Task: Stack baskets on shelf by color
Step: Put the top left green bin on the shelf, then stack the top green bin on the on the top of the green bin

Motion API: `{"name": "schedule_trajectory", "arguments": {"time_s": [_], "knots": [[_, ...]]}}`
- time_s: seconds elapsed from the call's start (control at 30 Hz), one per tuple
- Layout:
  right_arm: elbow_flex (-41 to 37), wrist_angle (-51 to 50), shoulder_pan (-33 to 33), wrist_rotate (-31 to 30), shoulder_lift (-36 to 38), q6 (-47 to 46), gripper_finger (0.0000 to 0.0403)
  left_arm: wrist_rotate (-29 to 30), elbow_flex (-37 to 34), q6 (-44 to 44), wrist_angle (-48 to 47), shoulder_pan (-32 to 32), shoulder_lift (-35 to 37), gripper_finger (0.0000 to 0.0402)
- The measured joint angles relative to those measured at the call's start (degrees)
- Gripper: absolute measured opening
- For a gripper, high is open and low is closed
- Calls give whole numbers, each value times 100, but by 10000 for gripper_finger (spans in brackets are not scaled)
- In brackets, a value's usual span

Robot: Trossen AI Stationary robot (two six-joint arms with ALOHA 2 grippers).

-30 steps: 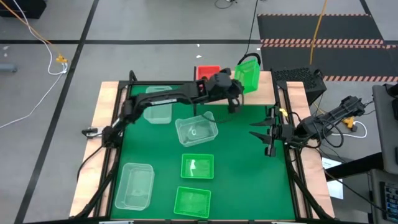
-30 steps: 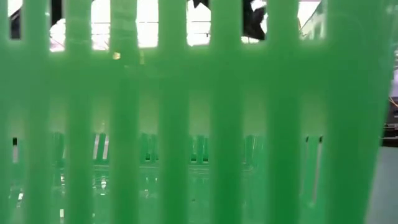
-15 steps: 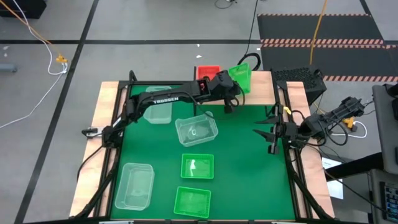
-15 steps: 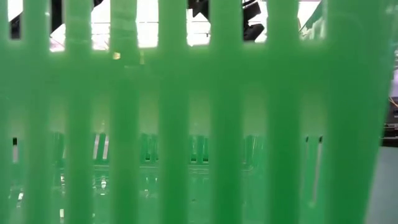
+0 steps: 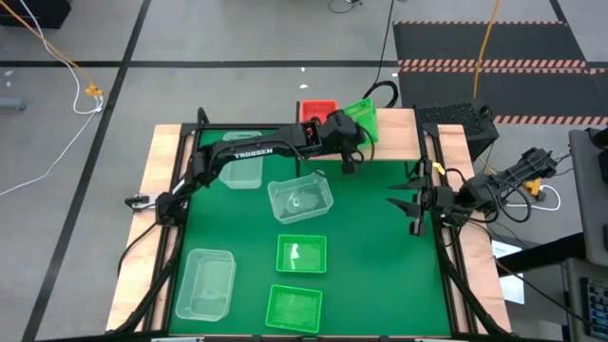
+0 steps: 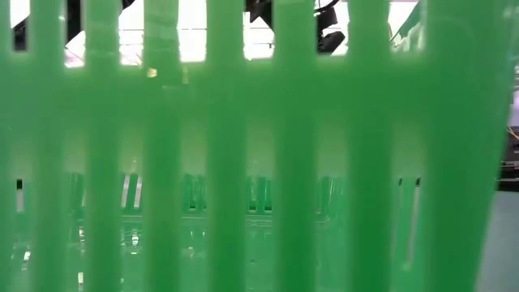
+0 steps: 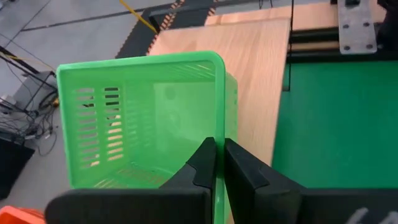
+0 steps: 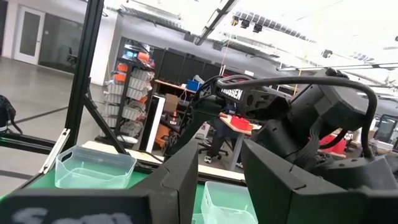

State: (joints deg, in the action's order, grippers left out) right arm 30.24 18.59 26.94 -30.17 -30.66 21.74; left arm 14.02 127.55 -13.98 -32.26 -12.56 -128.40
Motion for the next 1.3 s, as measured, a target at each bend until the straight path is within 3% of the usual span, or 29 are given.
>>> {"name": "schedule_trajectory", "arguments": {"time_s": [0.2, 0.63, 1.13, 1.3], "knots": [[0, 0, 0, 0, -2, 0, 116, 64, 0, 223, -152, -8, 0, 28], [0, -4, 0, 0, -1, 1, 116, 103, -4, 275, -99, 38, 0, 129], [0, -46, 2, 0, 0, 0, 116, 206, 24, -389, -517, -54, 0, 132], [0, -44, 0, 0, -2, 0, 116, -216, 26, -433, -671, -200, 0, 132]]}}
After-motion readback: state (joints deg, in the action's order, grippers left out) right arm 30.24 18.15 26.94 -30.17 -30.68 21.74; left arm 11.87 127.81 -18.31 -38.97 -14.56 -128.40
